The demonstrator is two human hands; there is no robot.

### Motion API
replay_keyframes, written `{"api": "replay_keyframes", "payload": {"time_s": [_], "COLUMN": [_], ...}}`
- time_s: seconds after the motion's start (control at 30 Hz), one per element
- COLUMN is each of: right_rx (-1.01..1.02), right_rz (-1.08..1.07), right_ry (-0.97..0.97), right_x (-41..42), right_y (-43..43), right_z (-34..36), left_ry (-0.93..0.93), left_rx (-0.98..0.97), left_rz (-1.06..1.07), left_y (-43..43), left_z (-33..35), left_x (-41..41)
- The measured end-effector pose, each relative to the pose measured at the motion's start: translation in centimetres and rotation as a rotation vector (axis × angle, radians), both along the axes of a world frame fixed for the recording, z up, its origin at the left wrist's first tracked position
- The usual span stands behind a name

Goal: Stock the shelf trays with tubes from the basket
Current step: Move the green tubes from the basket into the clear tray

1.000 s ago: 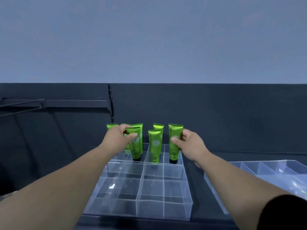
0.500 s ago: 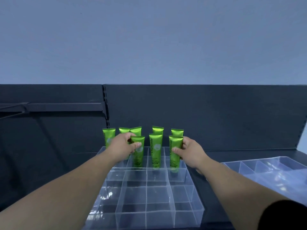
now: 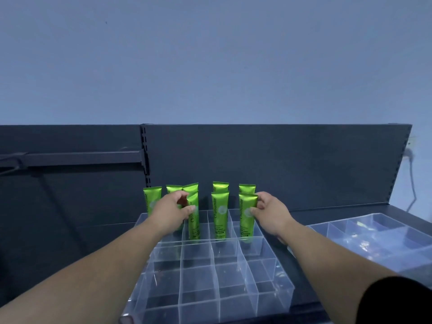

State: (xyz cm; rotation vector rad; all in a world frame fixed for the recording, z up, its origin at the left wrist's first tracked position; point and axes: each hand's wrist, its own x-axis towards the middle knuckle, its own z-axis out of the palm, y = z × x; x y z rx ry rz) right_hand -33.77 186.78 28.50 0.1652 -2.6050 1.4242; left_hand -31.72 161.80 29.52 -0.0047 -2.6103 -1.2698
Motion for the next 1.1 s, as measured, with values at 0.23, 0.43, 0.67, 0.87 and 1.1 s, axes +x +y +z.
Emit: {"api": "replay_keyframes", "payload": {"time_s": [0.23, 0.43, 0.67, 0.87, 1.1], "right_rx": [0.004, -0.03, 0.006, 0.182, 0.666], "right_rz": [-0.043, -0.056, -0.152, -0.295, -0.429], "right_ry": [-0.01, -0.029, -0.024, 0.072, 0.195], "right_x": [0.4, 0.8, 2.4, 5.5, 10.4], "right_y": [-0.6, -0.7, 0.0, 0.9, 2.6], "right_z": [0.0, -0.1, 0.0, -1.0, -1.2], "left_ry": [0.014, 0.014, 0.195, 0.435, 0.349], "left_rx": [0.015, 0.009, -0.19, -0.485, -0.751], "left_rz": [0.012, 0.001, 0.136, 0.139, 0.034], "left_y": [0.2, 0.1, -0.2, 2.2, 8.3], "left_z": [0.0, -0.1, 0.2, 0.2, -0.4], "left_x": [0.0, 0.3, 1.4, 3.2, 6.8]}}
